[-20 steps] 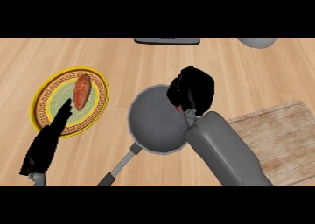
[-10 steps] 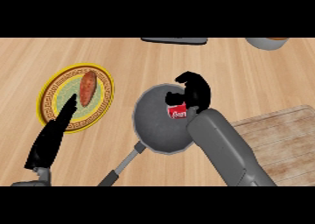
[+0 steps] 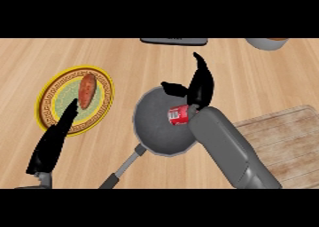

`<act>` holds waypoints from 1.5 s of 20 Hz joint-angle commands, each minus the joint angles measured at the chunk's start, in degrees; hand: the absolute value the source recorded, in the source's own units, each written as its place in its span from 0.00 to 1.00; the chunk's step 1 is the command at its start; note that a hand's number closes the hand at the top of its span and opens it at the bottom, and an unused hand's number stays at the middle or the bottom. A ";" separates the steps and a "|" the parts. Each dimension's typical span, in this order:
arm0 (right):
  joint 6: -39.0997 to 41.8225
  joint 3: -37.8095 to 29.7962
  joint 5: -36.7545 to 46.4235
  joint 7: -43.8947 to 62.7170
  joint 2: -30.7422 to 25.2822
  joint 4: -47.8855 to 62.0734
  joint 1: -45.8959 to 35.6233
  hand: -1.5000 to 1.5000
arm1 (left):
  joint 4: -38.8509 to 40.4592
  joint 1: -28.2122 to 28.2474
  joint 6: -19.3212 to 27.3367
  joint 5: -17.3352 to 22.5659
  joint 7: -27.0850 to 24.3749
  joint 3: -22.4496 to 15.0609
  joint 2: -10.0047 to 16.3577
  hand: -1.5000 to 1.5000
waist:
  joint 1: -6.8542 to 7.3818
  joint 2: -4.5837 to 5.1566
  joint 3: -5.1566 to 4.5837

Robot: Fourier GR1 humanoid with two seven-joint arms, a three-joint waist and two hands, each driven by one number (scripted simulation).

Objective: Pick the can from the cutting board and place it in the pan

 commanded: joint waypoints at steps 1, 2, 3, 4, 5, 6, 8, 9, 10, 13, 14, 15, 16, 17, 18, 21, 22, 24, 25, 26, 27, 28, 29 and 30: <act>-13.28 -0.38 -3.54 -2.84 0.16 2.06 -0.91 0.00 | 1.24 0.10 0.10 -0.40 -0.54 -0.62 -0.72 0.50 | -0.51 -0.06 -0.03; -12.95 -3.94 -2.57 -3.23 0.16 2.13 -1.84 0.00 | 0.00 2.51 0.41 -0.47 -1.25 0.43 0.29 0.50 | -1.49 -0.44 -0.05; -14.69 -5.30 -3.10 -5.62 0.16 1.91 -0.17 0.00 | -0.16 2.32 -0.21 0.76 -0.41 1.13 0.34 0.50 | -1.85 -0.42 -0.03; -18.55 -4.59 -3.80 -7.64 0.16 0.03 4.43 0.00 | -2.54 3.64 0.93 -0.51 -0.12 -0.22 -0.56 0.50 | -1.87 -0.59 0.03; -16.59 -5.38 -3.19 -6.47 0.15 -0.77 4.40 0.00 | -0.23 0.56 0.99 -0.37 1.34 1.46 0.30 0.50 | -3.55 -0.83 -0.06; -17.24 -7.30 -3.14 -7.87 0.15 -2.90 5.27 0.00 | -1.26 2.68 1.06 -0.45 0.47 2.24 1.23 0.50 | -3.79 -1.01 -0.06; -18.64 -5.47 -1.03 -5.58 0.15 -8.22 9.48 0.00 | -0.52 3.07 2.39 -0.57 -0.25 1.99 -0.48 0.50 | -5.00 -1.46 -0.14; -16.21 -8.17 -3.68 -8.83 -3.06 -11.06 12.10 0.00 | -3.02 4.25 -0.75 2.22 0.80 4.29 2.52 0.50 | -4.71 -1.38 -0.07; -16.07 -7.78 -3.37 -9.57 -3.30 -13.75 14.77 0.00 | -2.85 6.74 0.71 0.19 -0.99 1.84 0.40 0.50 | -4.71 -1.35 -0.09; -16.62 -4.14 0.59 -9.38 -5.12 -24.06 24.80 0.00 | -3.82 6.91 1.06 0.27 -0.13 2.68 0.57 0.50 | -5.57 -1.72 -0.15; -13.75 -3.66 -0.65 -11.14 -6.90 -28.06 28.89 0.00 | -1.45 3.71 -0.27 1.49 0.64 4.36 1.87 0.50 | -5.46 -1.42 -0.13; -13.21 -4.10 -2.08 -13.35 -8.06 -30.09 32.15 0.00 | -1.64 1.97 0.60 0.45 2.49 3.34 0.89 0.50 | -5.33 -1.28 -0.10; -11.81 -2.29 -0.61 -10.67 -10.10 -35.87 36.22 0.00 | -3.32 5.59 0.13 1.02 1.25 3.15 0.83 0.50 | -6.02 -1.68 -0.16; -10.04 -3.46 -0.39 -9.17 -13.03 -38.70 36.16 0.00 | 2.96 -0.35 1.69 0.44 -0.47 5.25 1.14 0.50 | -6.54 -1.46 -0.21; -10.03 -2.83 -1.58 -11.32 -14.02 -42.34 41.78 0.00 | 0.10 4.56 -0.29 1.55 -1.82 4.83 1.74 0.50 | -5.74 -1.44 -0.16; -8.06 -4.33 -1.90 -8.87 -19.09 -52.39 49.43 0.00 | -1.83 7.29 2.06 -1.25 -2.89 1.63 -1.22 0.50 | -5.68 -1.47 -0.19; -7.96 -5.56 -5.69 -12.81 -20.24 -53.89 53.43 0.00 | -1.28 3.23 0.49 0.25 -0.10 3.92 1.04 0.50 | -5.58 -1.29 -0.11; -7.03 -6.33 -8.19 -15.58 -22.56 -59.10 59.40 0.00 | -3.31 2.80 -0.64 0.80 2.85 4.02 1.72 0.50 | -5.52 -1.30 -0.06; -5.19 -9.27 -11.24 -16.17 -24.04 -59.94 59.66 0.00 | -1.01 4.21 1.21 -1.33 -1.29 2.01 -0.63 0.50 | -5.09 -1.17 -0.08; -5.87 -6.45 -7.88 -14.59 -23.21 -64.79 63.62 0.00 | -0.14 5.32 1.13 -0.95 -2.16 2.78 -0.44 0.50 | -5.09 -1.20 -0.13; -5.43 -7.59 -12.75 -21.83 -22.43 -62.60 65.60 0.00 | 1.07 2.34 0.46 0.60 -2.04 5.24 0.89 0.50 | -5.02 -1.14 -0.07; -3.58 -9.97 -14.54 -22.30 -23.52 -62.11 66.01 0.00 | -4.71 6.11 -1.30 1.22 0.90 3.64 0.70 0.50 | -4.62 -1.16 -0.06; -2.62 -10.68 -16.90 -23.81 -25.19 -67.85 71.13 0.00 | -2.21 4.02 1.47 -0.69 0.54 2.77 -1.16 0.50 | -5.41 -1.26 -0.05; -2.39 -9.98 -17.13 -25.54 -24.02 -67.93 73.93 0.00 | 0.23 1.58 3.21 -2.42 0.18 2.79 -1.62 0.50 | -5.50 -1.20 -0.07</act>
